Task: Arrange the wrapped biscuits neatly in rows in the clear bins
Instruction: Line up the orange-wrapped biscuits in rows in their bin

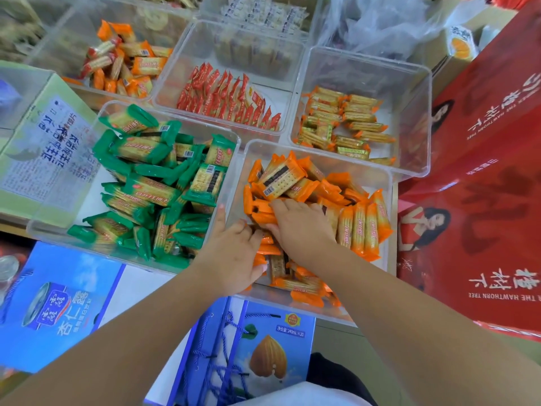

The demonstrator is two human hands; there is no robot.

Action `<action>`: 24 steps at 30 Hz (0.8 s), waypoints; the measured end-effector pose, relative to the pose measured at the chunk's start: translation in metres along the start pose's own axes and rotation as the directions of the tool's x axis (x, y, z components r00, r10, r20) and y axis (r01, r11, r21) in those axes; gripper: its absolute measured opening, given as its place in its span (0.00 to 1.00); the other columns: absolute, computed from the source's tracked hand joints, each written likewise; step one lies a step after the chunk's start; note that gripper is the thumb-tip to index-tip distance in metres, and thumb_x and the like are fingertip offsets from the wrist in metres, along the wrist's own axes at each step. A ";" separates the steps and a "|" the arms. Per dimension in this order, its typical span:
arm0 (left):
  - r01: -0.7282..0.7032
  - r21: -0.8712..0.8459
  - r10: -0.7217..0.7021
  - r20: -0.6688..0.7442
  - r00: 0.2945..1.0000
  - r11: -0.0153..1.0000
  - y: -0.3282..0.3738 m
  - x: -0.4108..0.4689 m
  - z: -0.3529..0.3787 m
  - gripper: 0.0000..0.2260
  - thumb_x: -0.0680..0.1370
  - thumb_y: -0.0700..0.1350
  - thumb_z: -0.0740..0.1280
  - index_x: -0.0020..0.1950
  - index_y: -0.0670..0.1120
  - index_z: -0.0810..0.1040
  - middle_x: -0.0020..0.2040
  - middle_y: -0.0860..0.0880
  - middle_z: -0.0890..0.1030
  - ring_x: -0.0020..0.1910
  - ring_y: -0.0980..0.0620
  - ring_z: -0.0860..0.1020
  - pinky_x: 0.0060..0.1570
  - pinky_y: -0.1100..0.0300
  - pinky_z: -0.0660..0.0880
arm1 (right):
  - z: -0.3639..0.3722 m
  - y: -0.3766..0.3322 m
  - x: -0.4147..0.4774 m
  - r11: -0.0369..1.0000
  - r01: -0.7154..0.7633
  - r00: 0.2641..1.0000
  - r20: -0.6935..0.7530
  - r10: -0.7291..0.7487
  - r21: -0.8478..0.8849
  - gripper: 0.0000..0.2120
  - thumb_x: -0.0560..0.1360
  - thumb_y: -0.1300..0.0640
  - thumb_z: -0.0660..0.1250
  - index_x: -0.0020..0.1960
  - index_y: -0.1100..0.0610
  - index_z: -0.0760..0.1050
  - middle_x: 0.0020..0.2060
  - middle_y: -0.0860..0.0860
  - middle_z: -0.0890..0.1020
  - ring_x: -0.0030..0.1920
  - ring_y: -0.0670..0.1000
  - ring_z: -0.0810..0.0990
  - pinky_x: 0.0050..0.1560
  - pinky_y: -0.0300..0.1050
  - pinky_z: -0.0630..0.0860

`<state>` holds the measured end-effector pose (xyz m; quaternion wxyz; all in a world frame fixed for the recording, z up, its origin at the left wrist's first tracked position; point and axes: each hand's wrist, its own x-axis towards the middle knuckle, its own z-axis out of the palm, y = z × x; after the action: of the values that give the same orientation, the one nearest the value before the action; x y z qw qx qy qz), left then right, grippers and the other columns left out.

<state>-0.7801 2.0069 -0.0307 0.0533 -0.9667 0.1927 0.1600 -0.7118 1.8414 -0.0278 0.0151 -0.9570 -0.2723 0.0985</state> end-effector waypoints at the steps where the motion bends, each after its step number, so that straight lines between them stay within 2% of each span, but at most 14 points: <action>1: -0.013 -0.019 0.012 -0.013 1.000 1.000 -0.001 -0.001 -0.001 0.33 0.79 0.67 0.54 0.77 0.48 0.65 0.72 0.48 0.74 0.76 0.45 0.64 0.67 0.32 0.22 | -0.001 -0.003 0.003 0.999 0.030 0.999 0.014 -0.030 0.019 0.19 0.82 0.41 0.56 0.68 0.52 0.67 0.59 0.52 0.78 0.57 0.57 0.79 0.51 0.53 0.71; 3: -0.016 -0.058 0.014 -0.037 0.999 0.998 0.000 -0.005 -0.003 0.32 0.79 0.66 0.57 0.77 0.48 0.66 0.71 0.48 0.75 0.75 0.46 0.65 0.69 0.33 0.25 | -0.002 -0.007 0.009 0.997 0.051 0.997 0.057 -0.055 0.066 0.19 0.82 0.42 0.59 0.68 0.52 0.66 0.57 0.53 0.78 0.54 0.58 0.80 0.45 0.51 0.69; 5: 0.017 -0.073 -0.021 -0.058 0.998 0.997 0.002 -0.011 -0.002 0.31 0.79 0.65 0.58 0.75 0.47 0.69 0.69 0.48 0.77 0.75 0.45 0.66 0.74 0.32 0.32 | -0.004 -0.008 0.016 0.994 0.018 0.992 0.122 -0.031 0.108 0.20 0.81 0.42 0.61 0.69 0.49 0.66 0.55 0.54 0.78 0.52 0.59 0.80 0.42 0.49 0.68; 9: 0.109 -0.104 -0.116 -0.064 0.991 0.989 0.004 -0.021 0.004 0.31 0.80 0.64 0.54 0.74 0.45 0.72 0.70 0.47 0.76 0.76 0.45 0.66 0.78 0.37 0.39 | -0.002 -0.009 0.026 1.000 0.013 0.973 0.232 -0.011 -0.006 0.19 0.82 0.44 0.60 0.72 0.43 0.66 0.50 0.52 0.81 0.49 0.56 0.80 0.39 0.49 0.64; 12: 0.136 -0.148 -0.150 -0.084 0.985 0.980 0.006 -0.024 0.003 0.28 0.80 0.62 0.57 0.73 0.44 0.73 0.70 0.46 0.75 0.75 0.45 0.67 0.79 0.38 0.44 | 0.004 -0.014 0.030 0.999 -0.009 0.955 0.297 0.023 -0.048 0.15 0.82 0.46 0.58 0.68 0.46 0.69 0.53 0.52 0.81 0.52 0.58 0.78 0.47 0.54 0.64; 14: 0.122 -0.221 -0.162 -0.168 0.972 0.968 0.007 -0.025 0.005 0.23 0.79 0.58 0.62 0.67 0.44 0.77 0.66 0.46 0.77 0.70 0.44 0.71 0.79 0.39 0.51 | 0.008 -0.017 0.033 1.000 -0.017 0.927 0.375 0.019 -0.009 0.18 0.82 0.45 0.55 0.69 0.49 0.68 0.58 0.53 0.80 0.54 0.60 0.75 0.55 0.60 0.64; 16: 0.117 -0.284 -0.190 -0.245 0.951 0.952 0.009 -0.026 0.008 0.23 0.76 0.56 0.68 0.66 0.44 0.77 0.65 0.45 0.77 0.67 0.44 0.74 0.78 0.40 0.56 | 0.008 -0.015 0.035 0.996 -0.021 0.903 0.430 -0.019 0.089 0.24 0.82 0.43 0.52 0.76 0.50 0.61 0.63 0.56 0.78 0.59 0.62 0.75 0.59 0.62 0.64; 17: 0.123 -0.296 -0.201 -0.249 0.947 0.947 0.010 -0.026 0.008 0.26 0.75 0.56 0.69 0.69 0.43 0.75 0.68 0.43 0.76 0.69 0.43 0.73 0.77 0.40 0.58 | 0.008 -0.013 0.035 0.991 -0.015 0.894 0.446 -0.045 0.130 0.26 0.82 0.43 0.51 0.79 0.50 0.56 0.65 0.57 0.77 0.62 0.62 0.74 0.60 0.62 0.64; 18: 0.131 -0.287 -0.201 -0.230 0.952 0.949 0.010 -0.026 0.007 0.30 0.76 0.57 0.69 0.73 0.42 0.72 0.73 0.43 0.73 0.73 0.42 0.70 0.77 0.39 0.57 | 0.007 -0.009 0.035 0.988 -0.001 0.886 0.457 -0.071 0.156 0.27 0.83 0.44 0.51 0.80 0.49 0.52 0.66 0.57 0.77 0.63 0.62 0.74 0.59 0.61 0.64; 20: 0.124 -0.232 -0.168 -0.183 0.969 0.965 0.009 -0.023 0.007 0.35 0.78 0.61 0.63 0.79 0.42 0.65 0.80 0.43 0.63 0.79 0.42 0.61 0.78 0.37 0.50 | 0.003 -0.003 0.035 0.983 0.034 0.873 0.474 -0.118 0.182 0.27 0.83 0.46 0.52 0.80 0.49 0.52 0.63 0.57 0.78 0.61 0.62 0.76 0.55 0.56 0.68; 22: 0.113 -0.175 -0.137 -0.130 0.982 0.978 0.006 -0.017 0.008 0.36 0.79 0.65 0.57 0.81 0.44 0.60 0.83 0.43 0.56 0.81 0.43 0.54 0.78 0.36 0.41 | -0.005 0.001 0.037 0.975 0.055 0.883 0.446 -0.149 0.216 0.24 0.83 0.48 0.54 0.78 0.49 0.59 0.61 0.57 0.79 0.58 0.60 0.77 0.53 0.53 0.74; 24: 0.108 -0.125 -0.121 -0.106 0.987 0.986 0.004 -0.013 0.008 0.37 0.79 0.67 0.53 0.82 0.45 0.58 0.83 0.44 0.54 0.82 0.43 0.51 0.75 0.35 0.34 | -0.014 0.004 0.040 0.974 0.068 0.933 0.331 -0.139 0.218 0.19 0.83 0.49 0.56 0.73 0.48 0.68 0.59 0.55 0.81 0.57 0.59 0.79 0.51 0.52 0.77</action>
<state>-0.7952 2.0089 -0.0342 -0.0063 -0.9851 0.1295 0.1130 -0.6737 1.8597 -0.0216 0.0699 -0.9026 -0.3096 0.2907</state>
